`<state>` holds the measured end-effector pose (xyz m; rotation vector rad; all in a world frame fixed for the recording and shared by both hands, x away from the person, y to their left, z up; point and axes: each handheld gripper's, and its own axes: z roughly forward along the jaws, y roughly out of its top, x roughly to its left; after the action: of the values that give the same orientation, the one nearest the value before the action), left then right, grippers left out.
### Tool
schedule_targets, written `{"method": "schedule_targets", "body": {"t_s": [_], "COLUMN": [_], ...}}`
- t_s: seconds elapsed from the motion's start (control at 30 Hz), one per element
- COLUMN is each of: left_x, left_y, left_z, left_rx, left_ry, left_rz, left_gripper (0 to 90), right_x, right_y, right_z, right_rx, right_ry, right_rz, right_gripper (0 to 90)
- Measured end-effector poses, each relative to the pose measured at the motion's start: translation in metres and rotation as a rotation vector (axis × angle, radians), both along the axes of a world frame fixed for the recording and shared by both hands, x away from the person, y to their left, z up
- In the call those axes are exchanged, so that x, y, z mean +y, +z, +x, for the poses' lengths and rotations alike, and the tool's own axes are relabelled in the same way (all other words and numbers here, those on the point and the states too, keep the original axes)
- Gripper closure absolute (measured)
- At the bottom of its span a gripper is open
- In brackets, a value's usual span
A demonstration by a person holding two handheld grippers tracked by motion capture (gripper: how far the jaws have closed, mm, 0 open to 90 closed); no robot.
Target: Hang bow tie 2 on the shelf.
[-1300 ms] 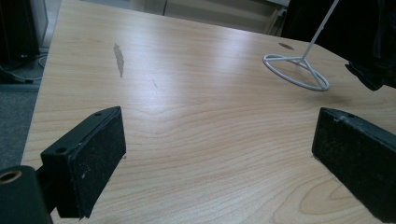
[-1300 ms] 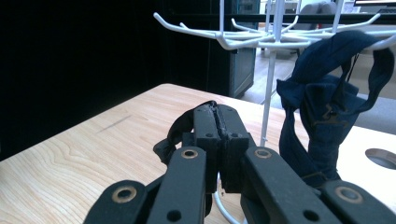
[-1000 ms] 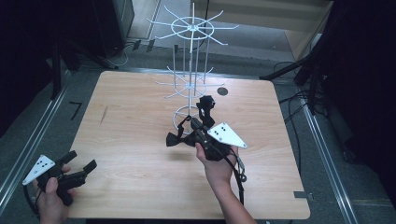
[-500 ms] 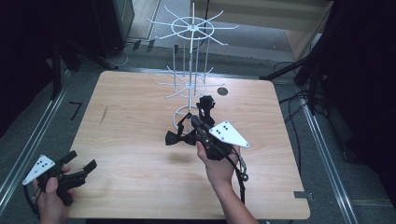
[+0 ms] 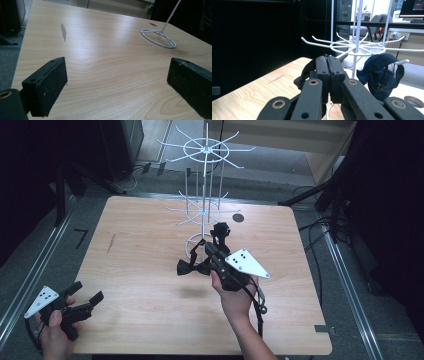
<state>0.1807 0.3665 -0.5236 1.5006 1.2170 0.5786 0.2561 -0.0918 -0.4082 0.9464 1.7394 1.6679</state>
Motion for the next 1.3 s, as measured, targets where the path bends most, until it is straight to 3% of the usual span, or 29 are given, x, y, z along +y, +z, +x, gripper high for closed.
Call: {"method": "schedule_targets", "body": {"t_s": [0.53,1.3], "left_x": [0.0,0.0], "left_y": [0.0,0.0], "left_z": [0.0,0.0], "left_rx": [0.001,0.0], "left_ry": [-0.001,0.0], "left_rz": [0.0,-0.003], "left_gripper": [3.7,3.8], "right_x": [0.001,0.003], "right_y": [0.011,0.01], "right_z": [0.007,0.03], "right_rx": [-0.015,0.027], "right_ry": [0.001,-0.019], "right_rz": [0.004,-0.005], "right_gripper": [89.6,89.5]}}
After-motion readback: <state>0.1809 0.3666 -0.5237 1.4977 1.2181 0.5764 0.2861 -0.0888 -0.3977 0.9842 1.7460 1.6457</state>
